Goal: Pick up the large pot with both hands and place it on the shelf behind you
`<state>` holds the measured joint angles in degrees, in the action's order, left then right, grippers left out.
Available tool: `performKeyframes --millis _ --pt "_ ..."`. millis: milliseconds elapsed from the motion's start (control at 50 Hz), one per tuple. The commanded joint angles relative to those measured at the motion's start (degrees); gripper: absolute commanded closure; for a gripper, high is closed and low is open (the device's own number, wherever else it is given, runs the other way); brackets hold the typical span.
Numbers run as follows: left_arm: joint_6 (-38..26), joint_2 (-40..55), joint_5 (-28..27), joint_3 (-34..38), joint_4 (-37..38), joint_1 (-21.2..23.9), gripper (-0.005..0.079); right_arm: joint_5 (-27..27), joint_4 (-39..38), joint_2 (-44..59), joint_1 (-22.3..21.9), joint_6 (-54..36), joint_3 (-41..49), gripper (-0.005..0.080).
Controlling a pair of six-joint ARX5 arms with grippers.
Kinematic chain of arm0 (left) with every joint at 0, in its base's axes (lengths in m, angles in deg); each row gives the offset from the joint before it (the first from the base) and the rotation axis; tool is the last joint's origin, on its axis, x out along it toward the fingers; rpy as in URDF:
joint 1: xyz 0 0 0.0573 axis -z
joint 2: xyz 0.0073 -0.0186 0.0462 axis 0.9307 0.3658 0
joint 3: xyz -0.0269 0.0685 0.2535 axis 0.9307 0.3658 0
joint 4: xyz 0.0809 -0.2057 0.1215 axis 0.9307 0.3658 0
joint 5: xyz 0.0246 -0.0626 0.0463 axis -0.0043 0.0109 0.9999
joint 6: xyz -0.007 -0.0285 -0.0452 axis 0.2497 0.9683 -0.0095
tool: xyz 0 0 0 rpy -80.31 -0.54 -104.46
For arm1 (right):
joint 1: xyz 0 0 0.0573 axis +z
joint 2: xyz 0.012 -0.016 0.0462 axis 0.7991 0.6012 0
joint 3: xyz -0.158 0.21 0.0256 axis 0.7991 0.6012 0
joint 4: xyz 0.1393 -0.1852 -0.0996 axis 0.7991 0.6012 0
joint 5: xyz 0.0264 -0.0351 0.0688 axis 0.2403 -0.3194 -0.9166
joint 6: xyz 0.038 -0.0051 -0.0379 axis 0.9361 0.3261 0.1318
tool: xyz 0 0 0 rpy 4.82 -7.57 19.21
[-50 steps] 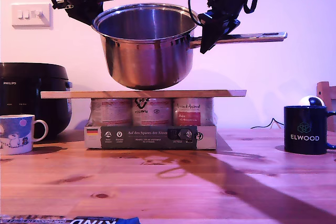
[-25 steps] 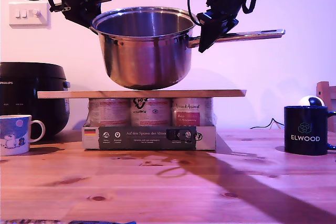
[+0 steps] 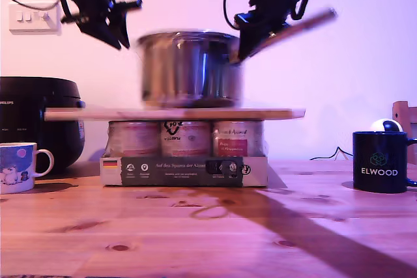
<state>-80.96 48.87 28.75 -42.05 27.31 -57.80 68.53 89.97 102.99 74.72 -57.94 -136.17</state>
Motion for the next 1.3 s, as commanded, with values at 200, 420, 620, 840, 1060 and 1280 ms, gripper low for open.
performKeyframes --millis 200,420,620,840,1060,1280 --pt "0.26 1.79 0.13 1.01 0.46 0.15 0.0574 0.68 -2.47 -3.17 -1.44 0.96 -4.17 0.0452" --pt "0.26 1.79 0.17 1.01 2.08 0.37 0.0574 0.68 -2.27 -3.17 -1.44 1.16 -4.17 0.0452" --pt "0.28 1.73 0.07 1.01 2.34 0.52 0.0665 0.68 -0.20 -3.19 -1.44 3.37 -4.17 0.0479" --pt "0.28 0.92 -1.38 1.01 4.59 0.66 0.0763 -0.57 4.15 -3.93 -1.44 8.61 -4.17 0.0761" --pt "0.24 -3.17 -3.89 1.01 3.54 1.31 0.0763 -5.42 2.14 -6.36 -1.44 12.63 -4.17 0.0762" --pt "0.17 -7.80 -6.95 1.01 -0.57 2.54 0.0763 -6.84 -3.39 -10.10 -1.44 14.43 -4.17 0.0762"
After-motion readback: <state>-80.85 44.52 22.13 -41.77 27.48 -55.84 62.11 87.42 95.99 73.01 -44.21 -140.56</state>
